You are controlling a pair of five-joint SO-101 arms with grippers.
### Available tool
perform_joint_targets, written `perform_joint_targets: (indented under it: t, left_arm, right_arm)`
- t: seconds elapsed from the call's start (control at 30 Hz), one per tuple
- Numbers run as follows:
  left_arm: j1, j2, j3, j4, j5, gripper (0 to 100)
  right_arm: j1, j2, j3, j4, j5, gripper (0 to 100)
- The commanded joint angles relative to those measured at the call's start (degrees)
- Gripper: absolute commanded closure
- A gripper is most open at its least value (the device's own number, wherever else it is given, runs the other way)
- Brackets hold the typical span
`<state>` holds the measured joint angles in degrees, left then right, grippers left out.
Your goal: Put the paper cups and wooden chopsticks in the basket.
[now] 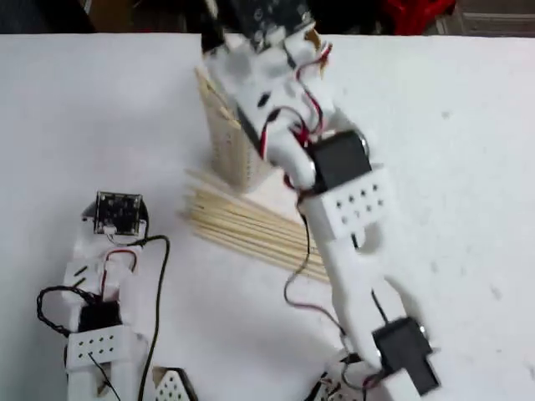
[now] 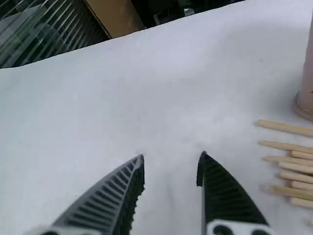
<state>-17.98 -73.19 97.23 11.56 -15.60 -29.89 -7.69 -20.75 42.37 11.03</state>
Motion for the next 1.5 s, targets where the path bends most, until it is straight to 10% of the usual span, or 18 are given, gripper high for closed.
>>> perform_joint_targets:
  t: [0.0,0.37,0.93,1.47]
  left_arm:
    - [0.5,-0.8,0.0,0.1,0.4,81]
    - [0.5,-0.8,0.0,0.1,0.4,81]
    - [0.6,-0.8,0.0,0.1,0.4,81]
    - [0.7,-0.8,0.0,0.1,0.4,81]
  right_arm:
    - [2.5,2.9,-4.4,-6.1,-0.6,98.1]
    - [2.6,8.5,-1.2,-11.4,-6.3,98.1]
    - [2.7,-20.4,49.1,-28.5,-0.5,89.6]
    - [-5.7,-40.6,57.0,18.2,13.9,92.4]
